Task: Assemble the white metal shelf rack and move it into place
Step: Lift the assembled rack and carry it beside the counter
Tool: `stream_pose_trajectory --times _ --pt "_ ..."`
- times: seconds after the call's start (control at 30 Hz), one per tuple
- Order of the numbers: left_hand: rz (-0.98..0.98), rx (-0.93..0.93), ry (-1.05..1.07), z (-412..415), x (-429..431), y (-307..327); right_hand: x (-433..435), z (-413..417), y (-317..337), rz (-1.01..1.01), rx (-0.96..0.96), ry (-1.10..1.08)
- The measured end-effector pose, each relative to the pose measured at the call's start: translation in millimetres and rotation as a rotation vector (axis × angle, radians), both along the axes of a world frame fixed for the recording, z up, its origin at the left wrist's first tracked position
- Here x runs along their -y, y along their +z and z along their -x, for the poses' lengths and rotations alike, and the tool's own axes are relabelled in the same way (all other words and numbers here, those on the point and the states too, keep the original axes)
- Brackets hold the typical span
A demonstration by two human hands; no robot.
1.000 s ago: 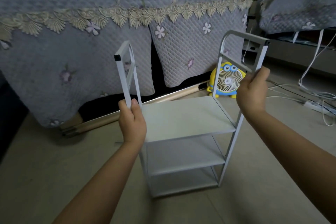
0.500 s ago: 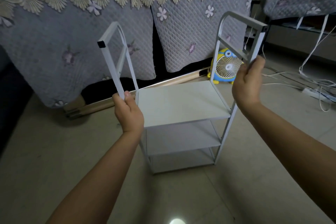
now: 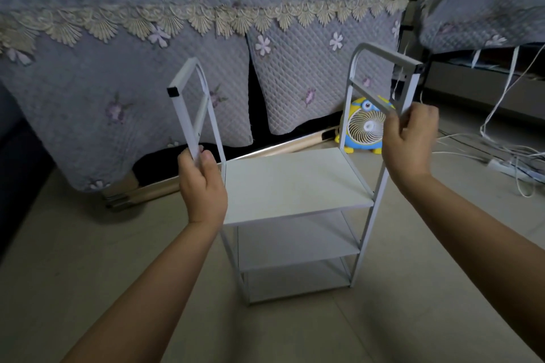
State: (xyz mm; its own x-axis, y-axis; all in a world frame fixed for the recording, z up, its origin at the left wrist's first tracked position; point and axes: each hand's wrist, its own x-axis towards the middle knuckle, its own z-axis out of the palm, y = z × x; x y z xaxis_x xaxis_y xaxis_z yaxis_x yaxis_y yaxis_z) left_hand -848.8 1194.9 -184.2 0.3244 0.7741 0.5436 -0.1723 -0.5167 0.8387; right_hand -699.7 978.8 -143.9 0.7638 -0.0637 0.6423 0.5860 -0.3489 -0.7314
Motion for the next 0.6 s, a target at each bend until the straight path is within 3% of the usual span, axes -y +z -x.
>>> stream_pose_trajectory --times 0.2,0.3,0.6 --pt "-0.054 -0.008 0.165 -6.7 -13.5 33.6 -13.5 -5.2 36.5 -0.213 -0.033 0.097" --pt "-0.068 -0.002 0.142 -7.6 -16.6 59.9 -21.2 -12.2 49.7 -0.292 -0.097 0.082" --pt "0.185 -0.167 0.03 -0.7 -5.4 89.0 -19.4 -6.0 61.5 -0.325 -0.4 0.035"
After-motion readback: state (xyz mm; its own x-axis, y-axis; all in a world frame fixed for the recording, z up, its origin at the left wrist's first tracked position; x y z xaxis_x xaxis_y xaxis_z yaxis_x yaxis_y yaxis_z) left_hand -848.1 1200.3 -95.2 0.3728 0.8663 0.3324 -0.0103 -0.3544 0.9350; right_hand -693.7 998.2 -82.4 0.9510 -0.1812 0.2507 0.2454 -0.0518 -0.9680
